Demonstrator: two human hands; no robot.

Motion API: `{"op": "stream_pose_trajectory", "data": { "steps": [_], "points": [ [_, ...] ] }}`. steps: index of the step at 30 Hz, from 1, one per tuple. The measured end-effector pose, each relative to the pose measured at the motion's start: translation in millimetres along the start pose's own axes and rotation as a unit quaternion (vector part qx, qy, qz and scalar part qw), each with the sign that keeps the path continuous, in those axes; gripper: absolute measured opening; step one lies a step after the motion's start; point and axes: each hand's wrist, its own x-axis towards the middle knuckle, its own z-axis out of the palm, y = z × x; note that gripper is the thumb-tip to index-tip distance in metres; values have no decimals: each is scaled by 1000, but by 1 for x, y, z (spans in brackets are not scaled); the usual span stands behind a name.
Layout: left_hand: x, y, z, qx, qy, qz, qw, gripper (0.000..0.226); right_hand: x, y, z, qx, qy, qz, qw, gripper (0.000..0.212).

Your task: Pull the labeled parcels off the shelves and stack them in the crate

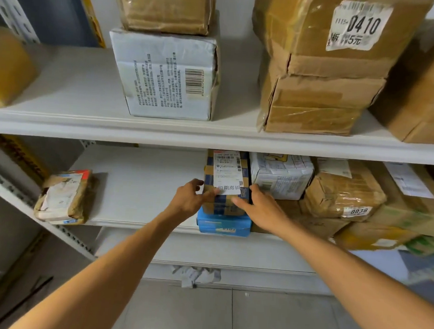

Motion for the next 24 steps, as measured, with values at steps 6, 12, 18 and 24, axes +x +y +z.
{"op": "stream_pose_trajectory", "data": {
  "steps": [6, 12, 18, 24],
  "points": [
    [-1, -12, 14, -149, 11, 15, 989, 64, 3, -14, 22, 139, 107, 52, 983, 27],
    [-25, -33, 7, -256, -3, 2, 967, 81, -16, -11, 24, 229, 91, 63, 967, 61],
    [-43, -40, -3, -231, -40, -7, 972, 98, -39, -25, 22, 229, 23, -18, 973, 103],
    [-64, -40, -23, -225, -54, 21, 973, 100, -61, -36, 23, 226, 17, -11, 974, 109]
  ]
}}
